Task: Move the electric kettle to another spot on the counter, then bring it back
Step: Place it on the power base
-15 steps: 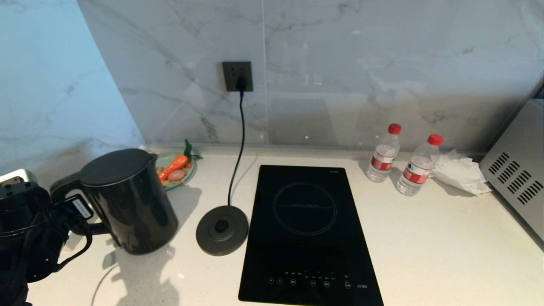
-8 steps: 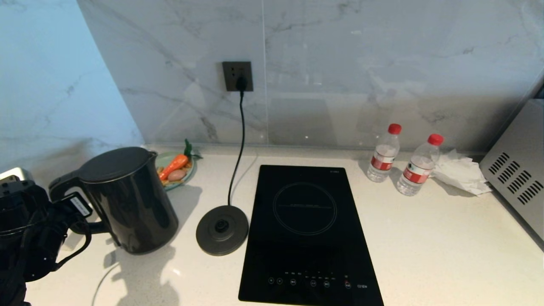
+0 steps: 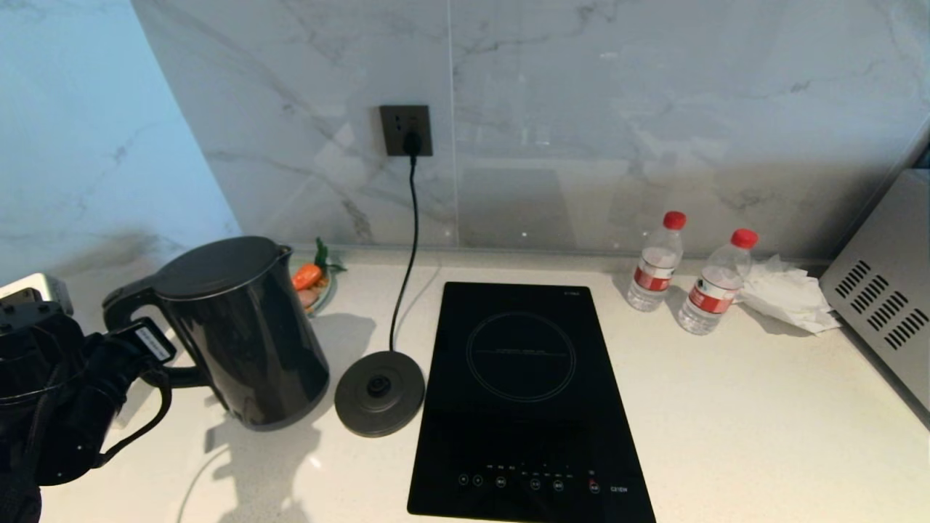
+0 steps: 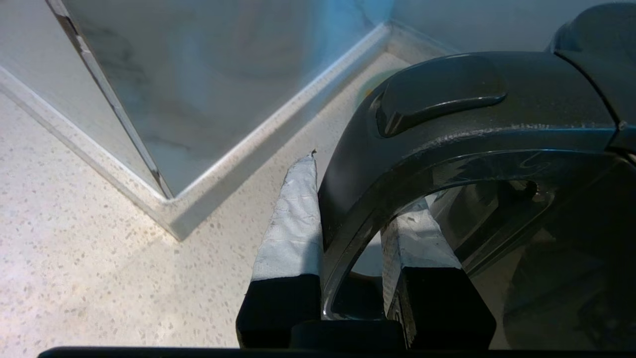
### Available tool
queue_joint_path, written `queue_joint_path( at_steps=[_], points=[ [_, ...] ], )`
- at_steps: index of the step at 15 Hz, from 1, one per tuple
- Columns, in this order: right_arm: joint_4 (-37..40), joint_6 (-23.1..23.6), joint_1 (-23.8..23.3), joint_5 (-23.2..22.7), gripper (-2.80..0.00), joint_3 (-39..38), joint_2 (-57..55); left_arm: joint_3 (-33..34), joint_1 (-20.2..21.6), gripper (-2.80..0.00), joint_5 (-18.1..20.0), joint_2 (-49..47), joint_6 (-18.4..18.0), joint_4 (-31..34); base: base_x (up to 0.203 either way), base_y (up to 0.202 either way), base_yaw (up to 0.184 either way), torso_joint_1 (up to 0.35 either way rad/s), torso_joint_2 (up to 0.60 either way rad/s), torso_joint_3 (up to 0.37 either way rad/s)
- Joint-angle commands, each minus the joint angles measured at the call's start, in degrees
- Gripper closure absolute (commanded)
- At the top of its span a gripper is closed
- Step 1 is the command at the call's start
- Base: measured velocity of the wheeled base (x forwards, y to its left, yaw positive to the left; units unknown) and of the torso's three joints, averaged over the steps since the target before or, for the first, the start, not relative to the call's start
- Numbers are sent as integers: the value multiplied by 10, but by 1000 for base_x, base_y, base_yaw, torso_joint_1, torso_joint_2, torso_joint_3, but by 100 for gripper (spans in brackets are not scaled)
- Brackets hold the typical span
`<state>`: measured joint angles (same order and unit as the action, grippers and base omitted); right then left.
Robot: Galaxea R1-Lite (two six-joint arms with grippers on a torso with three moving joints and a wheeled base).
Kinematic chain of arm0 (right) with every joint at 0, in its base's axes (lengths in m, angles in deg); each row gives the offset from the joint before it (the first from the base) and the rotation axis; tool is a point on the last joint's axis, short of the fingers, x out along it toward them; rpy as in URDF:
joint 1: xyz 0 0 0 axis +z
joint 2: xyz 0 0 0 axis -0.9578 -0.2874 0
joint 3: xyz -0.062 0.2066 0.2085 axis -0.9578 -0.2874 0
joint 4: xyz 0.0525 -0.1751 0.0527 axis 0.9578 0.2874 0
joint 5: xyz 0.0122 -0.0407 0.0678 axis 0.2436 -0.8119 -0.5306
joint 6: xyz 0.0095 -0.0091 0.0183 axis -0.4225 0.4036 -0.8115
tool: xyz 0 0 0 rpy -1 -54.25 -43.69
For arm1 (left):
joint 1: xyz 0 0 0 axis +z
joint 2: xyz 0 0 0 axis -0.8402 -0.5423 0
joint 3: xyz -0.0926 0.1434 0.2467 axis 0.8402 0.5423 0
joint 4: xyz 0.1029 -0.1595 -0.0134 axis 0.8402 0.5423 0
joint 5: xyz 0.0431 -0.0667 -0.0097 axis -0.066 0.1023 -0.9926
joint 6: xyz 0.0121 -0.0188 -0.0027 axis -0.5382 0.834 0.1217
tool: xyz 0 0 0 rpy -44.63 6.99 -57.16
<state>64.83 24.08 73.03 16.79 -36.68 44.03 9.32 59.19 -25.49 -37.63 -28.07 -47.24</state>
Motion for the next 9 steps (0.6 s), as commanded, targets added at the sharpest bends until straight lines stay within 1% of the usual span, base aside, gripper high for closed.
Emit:
queue_joint_path(
  at_steps=[1, 6, 9],
  points=[
    [0, 0, 0, 0, 0, 0, 0, -4, -12, 0, 2, 29, 1, 32, 0, 0, 0, 0, 0, 0],
    [0, 0, 0, 0, 0, 0, 0, -16, -50, 0, 11, 42, 4, 69, 0, 0, 0, 0, 0, 0],
    [0, 0, 1, 0, 0, 0, 0, -36, -71, 0, 10, 59, 35, 117, 0, 0, 0, 0, 0, 0]
  ],
)
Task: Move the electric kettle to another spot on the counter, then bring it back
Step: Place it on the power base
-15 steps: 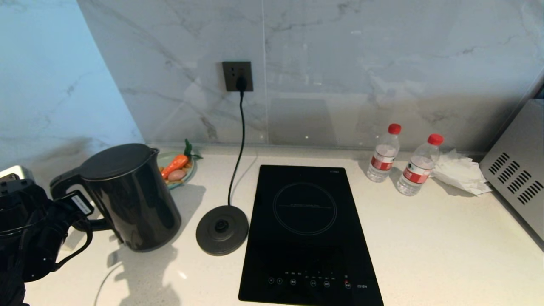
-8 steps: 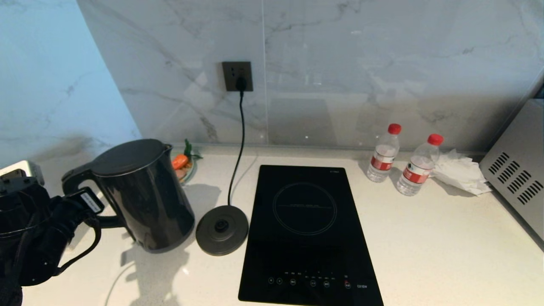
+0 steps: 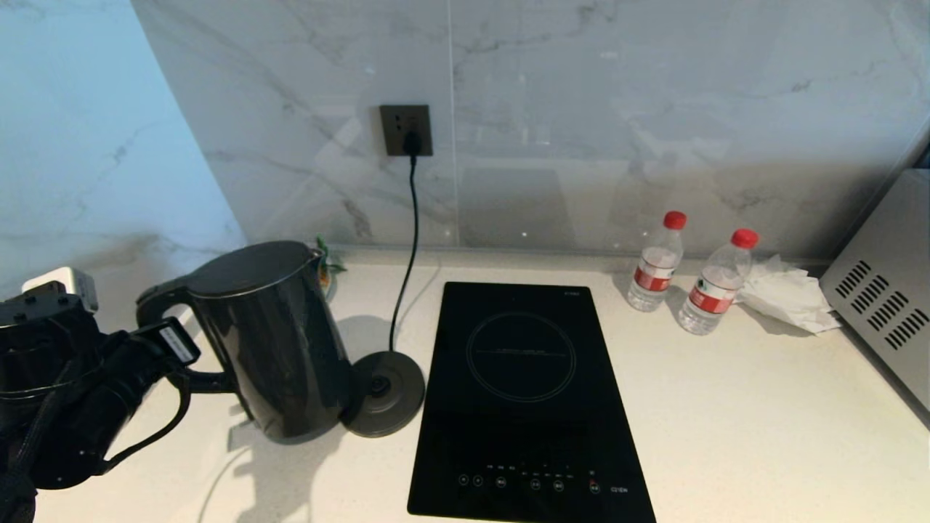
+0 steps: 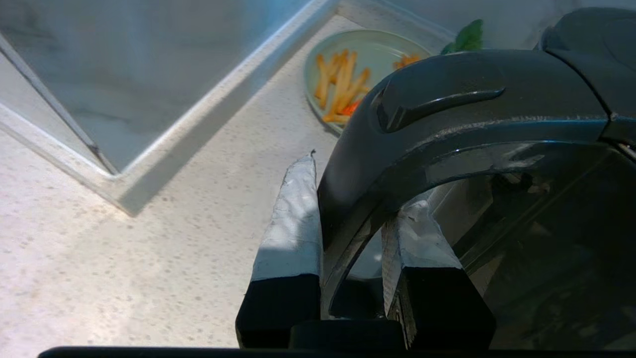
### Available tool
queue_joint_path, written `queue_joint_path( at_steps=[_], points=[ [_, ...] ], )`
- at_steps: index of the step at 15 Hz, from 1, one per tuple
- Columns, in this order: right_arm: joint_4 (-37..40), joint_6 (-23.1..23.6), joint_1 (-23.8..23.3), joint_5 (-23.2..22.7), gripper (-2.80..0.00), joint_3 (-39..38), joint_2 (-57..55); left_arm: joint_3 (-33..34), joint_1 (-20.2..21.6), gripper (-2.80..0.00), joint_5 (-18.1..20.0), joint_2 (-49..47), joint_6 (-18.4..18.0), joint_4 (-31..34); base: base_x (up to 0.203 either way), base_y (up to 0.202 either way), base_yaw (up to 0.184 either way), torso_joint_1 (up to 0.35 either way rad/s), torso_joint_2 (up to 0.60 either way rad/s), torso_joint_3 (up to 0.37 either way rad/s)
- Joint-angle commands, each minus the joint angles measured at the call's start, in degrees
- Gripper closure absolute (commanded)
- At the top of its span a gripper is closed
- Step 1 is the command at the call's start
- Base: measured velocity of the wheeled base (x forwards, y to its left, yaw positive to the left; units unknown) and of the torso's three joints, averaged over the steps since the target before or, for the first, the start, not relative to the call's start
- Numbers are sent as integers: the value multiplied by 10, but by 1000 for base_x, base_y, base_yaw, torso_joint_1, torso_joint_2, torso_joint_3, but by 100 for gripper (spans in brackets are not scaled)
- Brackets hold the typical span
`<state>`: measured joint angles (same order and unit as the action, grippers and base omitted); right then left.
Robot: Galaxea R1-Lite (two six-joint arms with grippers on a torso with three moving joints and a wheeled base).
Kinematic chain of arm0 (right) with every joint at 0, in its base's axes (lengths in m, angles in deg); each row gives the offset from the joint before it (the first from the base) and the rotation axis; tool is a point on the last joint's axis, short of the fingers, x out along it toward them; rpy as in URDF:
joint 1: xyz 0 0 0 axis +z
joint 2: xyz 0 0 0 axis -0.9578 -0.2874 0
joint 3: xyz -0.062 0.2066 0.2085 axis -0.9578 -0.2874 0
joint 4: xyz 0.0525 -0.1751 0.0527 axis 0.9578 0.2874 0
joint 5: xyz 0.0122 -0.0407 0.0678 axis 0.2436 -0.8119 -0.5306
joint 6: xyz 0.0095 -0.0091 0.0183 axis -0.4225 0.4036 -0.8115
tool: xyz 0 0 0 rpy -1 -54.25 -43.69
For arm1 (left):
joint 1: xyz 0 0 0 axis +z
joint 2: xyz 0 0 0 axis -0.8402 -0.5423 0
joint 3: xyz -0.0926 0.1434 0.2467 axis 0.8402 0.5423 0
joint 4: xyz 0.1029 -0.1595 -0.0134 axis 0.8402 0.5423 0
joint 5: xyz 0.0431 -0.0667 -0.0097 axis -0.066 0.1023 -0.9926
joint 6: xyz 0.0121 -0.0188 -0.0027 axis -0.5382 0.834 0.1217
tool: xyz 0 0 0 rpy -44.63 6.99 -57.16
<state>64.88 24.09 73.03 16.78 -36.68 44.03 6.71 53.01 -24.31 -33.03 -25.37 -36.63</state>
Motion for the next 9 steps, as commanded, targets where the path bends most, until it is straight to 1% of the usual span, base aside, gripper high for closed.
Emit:
queue_joint_path(
  at_steps=[1, 4, 6, 9],
  points=[
    [0, 0, 0, 0, 0, 0, 0, -15, -13, 0, -2, 17, 17, 24, 0, 0, 0, 0, 0, 0],
    [0, 0, 0, 0, 0, 0, 0, -13, -37, 0, -2, 23, 21, 30, 0, 0, 0, 0, 0, 0],
    [-1, 0, 0, 0, 0, 0, 0, -5, -72, 0, -6, 27, 26, 30, 0, 0, 0, 0, 0, 0],
    [0, 0, 0, 1, 0, 0, 0, -3, -112, 0, -29, 28, 34, 30, 0, 0, 0, 0, 0, 0]
  ],
)
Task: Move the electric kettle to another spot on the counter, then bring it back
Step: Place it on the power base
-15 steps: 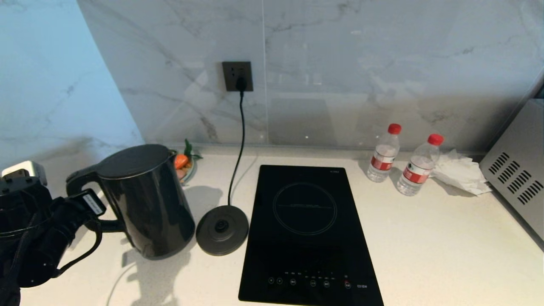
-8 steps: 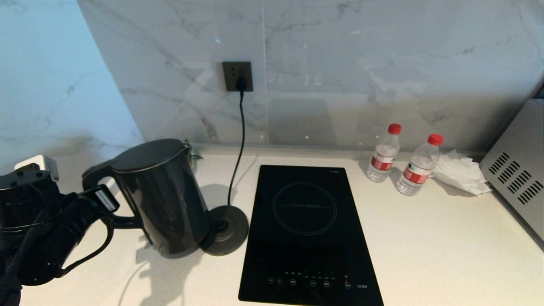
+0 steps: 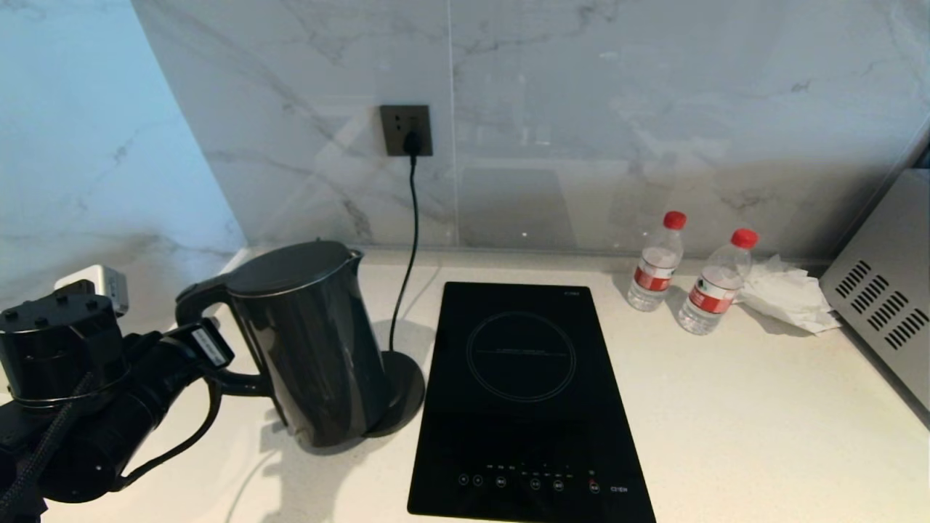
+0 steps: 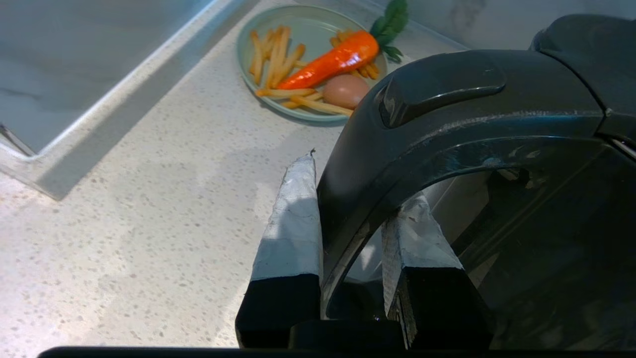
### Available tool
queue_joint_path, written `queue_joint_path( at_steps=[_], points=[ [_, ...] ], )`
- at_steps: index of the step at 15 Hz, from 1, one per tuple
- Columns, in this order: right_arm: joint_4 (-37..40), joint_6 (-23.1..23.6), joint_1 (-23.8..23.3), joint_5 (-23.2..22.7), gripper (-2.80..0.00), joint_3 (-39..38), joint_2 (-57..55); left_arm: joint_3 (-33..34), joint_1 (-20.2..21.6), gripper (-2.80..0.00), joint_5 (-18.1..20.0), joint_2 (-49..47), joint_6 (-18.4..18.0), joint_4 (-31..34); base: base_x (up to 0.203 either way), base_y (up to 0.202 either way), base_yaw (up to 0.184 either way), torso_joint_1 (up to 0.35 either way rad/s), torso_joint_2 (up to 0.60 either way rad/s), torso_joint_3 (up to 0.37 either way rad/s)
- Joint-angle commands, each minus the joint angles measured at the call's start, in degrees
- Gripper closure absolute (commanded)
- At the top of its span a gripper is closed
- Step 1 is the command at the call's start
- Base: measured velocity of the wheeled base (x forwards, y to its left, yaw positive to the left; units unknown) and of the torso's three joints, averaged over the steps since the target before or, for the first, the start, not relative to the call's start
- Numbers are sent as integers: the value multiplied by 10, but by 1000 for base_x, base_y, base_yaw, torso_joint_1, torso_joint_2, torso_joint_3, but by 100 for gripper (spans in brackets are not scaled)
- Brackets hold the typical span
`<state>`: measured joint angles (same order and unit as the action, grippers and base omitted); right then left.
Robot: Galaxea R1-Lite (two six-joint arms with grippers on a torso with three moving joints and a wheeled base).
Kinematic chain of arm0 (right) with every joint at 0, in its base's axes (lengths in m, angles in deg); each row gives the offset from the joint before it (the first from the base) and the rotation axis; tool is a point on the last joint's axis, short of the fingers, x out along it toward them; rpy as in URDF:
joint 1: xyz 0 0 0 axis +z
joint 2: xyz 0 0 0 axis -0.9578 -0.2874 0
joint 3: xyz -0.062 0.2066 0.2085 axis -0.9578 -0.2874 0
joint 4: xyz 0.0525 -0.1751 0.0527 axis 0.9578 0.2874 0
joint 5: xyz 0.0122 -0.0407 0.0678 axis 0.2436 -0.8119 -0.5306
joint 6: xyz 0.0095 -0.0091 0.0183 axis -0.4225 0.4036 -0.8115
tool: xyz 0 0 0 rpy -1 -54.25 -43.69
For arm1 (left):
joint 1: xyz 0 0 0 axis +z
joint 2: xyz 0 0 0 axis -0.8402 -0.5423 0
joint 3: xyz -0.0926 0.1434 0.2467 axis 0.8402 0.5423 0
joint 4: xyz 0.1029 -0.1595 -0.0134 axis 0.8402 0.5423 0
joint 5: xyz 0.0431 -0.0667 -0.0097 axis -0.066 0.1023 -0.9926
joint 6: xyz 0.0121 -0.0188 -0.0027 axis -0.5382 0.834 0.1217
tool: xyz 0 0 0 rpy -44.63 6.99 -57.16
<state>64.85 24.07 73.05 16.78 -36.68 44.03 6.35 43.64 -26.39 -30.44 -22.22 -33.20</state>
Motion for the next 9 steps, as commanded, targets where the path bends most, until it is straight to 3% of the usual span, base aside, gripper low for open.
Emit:
queue_joint_path(
  at_steps=[1, 9],
  points=[
    [-1, 0, 0, 0, 0, 0, 0, 1, -28, 0, -12, 2, 4, -4, 0, 0, 0, 0, 0, 0],
    [0, 0, 1, 0, 0, 0, 0, -12, -39, 0, -14, -8, 8, -4, 0, 0, 0, 0, 0, 0]
  ],
)
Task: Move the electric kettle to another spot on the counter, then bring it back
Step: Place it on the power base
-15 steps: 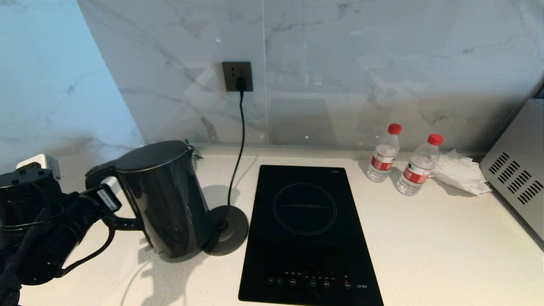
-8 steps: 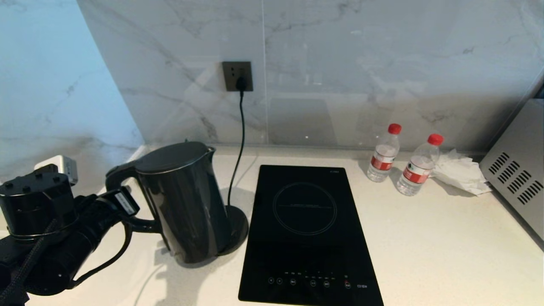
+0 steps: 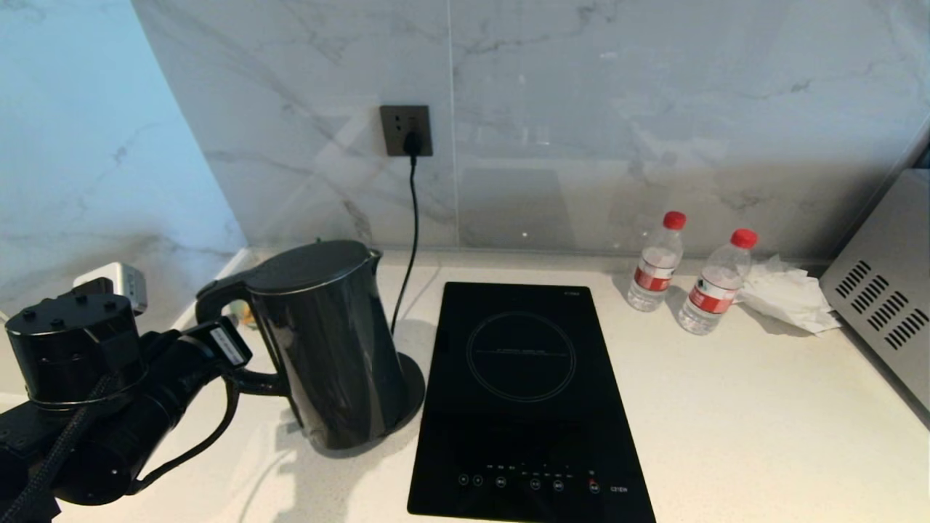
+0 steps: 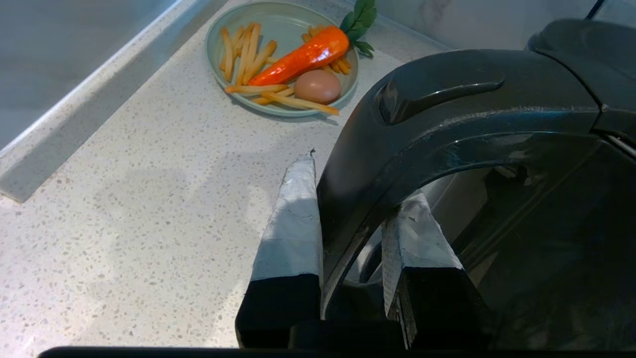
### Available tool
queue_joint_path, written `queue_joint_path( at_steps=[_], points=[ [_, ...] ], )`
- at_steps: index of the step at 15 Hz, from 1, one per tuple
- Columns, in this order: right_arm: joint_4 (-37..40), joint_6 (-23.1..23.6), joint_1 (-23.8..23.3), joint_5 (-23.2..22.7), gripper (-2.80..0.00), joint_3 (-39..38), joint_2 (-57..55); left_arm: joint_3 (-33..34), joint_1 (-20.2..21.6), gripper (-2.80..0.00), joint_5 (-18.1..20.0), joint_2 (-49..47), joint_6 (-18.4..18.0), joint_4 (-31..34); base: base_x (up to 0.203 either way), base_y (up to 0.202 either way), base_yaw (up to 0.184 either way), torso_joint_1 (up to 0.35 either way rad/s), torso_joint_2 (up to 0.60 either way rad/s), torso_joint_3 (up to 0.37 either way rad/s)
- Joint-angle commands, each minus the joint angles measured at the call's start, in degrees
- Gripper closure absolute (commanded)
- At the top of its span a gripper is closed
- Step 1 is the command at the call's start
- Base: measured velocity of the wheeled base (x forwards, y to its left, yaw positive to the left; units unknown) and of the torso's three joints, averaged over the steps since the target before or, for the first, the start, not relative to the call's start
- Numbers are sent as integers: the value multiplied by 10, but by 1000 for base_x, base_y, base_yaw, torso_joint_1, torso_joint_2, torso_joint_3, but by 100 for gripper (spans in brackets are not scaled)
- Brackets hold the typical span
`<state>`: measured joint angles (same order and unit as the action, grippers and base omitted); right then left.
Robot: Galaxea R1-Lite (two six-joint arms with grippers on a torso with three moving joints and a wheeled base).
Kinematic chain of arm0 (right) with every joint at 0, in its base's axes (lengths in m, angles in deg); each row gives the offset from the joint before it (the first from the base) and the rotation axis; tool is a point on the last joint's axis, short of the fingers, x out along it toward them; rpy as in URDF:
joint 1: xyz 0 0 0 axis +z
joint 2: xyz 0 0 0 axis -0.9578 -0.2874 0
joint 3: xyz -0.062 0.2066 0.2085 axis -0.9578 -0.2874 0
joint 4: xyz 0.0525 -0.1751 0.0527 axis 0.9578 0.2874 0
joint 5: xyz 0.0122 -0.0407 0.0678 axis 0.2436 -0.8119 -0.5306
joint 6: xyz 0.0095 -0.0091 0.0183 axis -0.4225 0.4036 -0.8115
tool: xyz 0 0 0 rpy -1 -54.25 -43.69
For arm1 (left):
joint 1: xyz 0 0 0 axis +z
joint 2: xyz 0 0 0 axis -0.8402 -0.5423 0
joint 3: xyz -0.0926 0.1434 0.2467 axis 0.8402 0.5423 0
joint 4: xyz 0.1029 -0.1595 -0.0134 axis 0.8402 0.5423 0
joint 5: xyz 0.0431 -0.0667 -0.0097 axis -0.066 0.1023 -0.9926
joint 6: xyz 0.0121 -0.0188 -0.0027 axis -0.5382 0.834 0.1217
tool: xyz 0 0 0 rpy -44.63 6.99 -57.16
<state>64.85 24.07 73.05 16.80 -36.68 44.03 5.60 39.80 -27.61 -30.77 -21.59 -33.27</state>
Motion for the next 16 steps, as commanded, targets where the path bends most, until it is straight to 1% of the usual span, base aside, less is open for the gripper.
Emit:
queue_joint_path(
  at_steps=[1, 4, 7, 16],
  points=[
    [0, 0, 0, 0, 0, 0, 0, -7, -2, 0, -2, -11, 2, -4, 0, 0, 0, 0, 0, 0],
    [-1, 0, 0, 0, 0, 0, 0, -14, -12, 0, -3, -28, 4, -5, 0, 0, 0, 0, 0, 0],
    [0, 0, 0, 0, 0, 0, 0, -31, -14, 0, -6, -49, 5, -5, 0, 0, 0, 0, 0, 0],
    [0, 0, 0, 0, 0, -1, 0, -49, -28, 0, -9, -86, 7, -8, 0, 0, 0, 0, 0, 0]
  ],
)
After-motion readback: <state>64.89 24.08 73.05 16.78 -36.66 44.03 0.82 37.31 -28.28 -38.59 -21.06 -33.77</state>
